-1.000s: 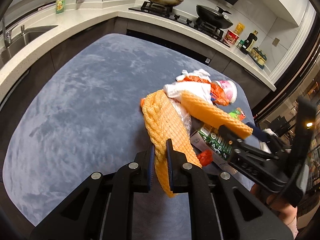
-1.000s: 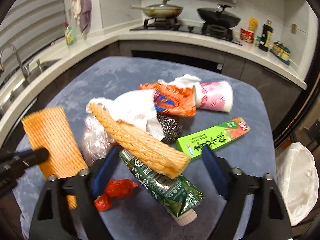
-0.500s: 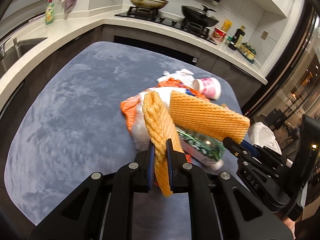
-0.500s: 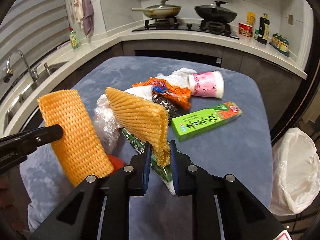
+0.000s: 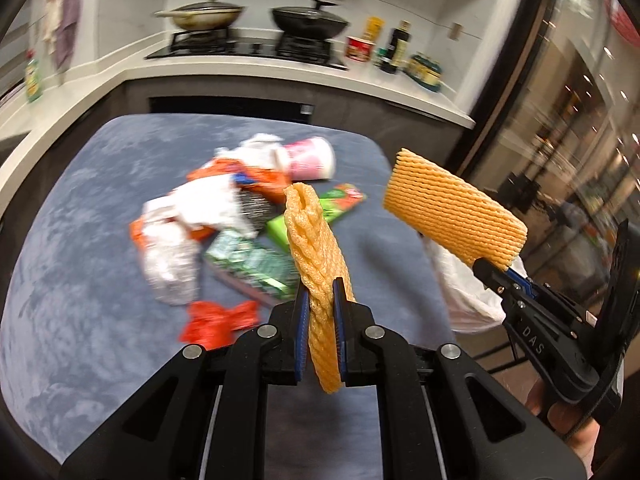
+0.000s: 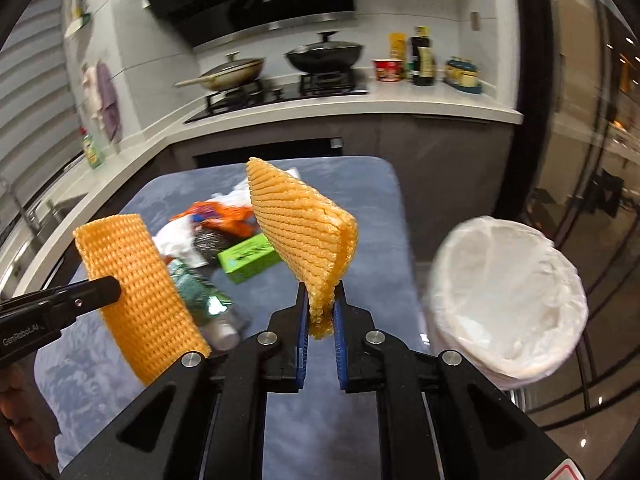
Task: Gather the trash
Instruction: 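Carry both foam nets over the bin and open both tools to drop them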
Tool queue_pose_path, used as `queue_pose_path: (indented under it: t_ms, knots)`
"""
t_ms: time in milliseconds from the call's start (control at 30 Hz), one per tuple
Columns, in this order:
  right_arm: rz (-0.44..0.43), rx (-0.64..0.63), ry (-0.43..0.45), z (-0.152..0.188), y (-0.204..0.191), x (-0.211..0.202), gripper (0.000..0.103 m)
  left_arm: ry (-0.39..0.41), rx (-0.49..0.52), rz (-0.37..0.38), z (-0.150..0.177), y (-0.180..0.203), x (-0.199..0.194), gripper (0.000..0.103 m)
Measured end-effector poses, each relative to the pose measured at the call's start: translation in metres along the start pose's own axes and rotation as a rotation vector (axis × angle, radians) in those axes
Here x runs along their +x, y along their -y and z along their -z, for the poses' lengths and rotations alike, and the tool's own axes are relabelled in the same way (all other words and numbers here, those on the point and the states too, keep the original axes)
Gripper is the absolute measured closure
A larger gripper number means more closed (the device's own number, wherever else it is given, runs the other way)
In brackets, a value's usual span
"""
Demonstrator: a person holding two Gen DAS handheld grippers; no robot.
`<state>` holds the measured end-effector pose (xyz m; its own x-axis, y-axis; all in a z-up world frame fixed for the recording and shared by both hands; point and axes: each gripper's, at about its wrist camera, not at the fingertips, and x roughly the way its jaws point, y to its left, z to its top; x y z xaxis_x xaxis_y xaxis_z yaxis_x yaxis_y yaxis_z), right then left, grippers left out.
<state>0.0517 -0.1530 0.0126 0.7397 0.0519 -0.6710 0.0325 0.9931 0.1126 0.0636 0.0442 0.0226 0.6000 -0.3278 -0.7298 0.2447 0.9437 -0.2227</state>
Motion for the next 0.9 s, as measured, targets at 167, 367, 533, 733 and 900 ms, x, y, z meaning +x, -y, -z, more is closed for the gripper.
queue_pose_path:
  t_ms: [167,367,533,733,900]
  knots:
    - [0.119,0.114,0.004,0.01,0.067,-0.009,0.093,-0.014,0.076,0.069,-0.008,0.048,0.019,0.092]
    - [0.247,0.226,-0.033,0.028,0.141,-0.002,0.093,-0.031,0.181,0.159,-0.02,0.116,0.057,0.092]
    - [0.311,0.258,-0.072,0.038,0.176,0.017,0.093,-0.068,0.231,0.243,-0.029,0.165,0.102,0.092]
    - [0.321,0.287,-0.1,0.05,0.194,0.032,0.092,-0.117,0.285,0.244,-0.026,0.205,0.15,0.091]
    - [0.332,0.313,-0.109,0.053,0.208,0.04,0.088,-0.14,0.312,0.24,-0.026,0.224,0.178,0.091]
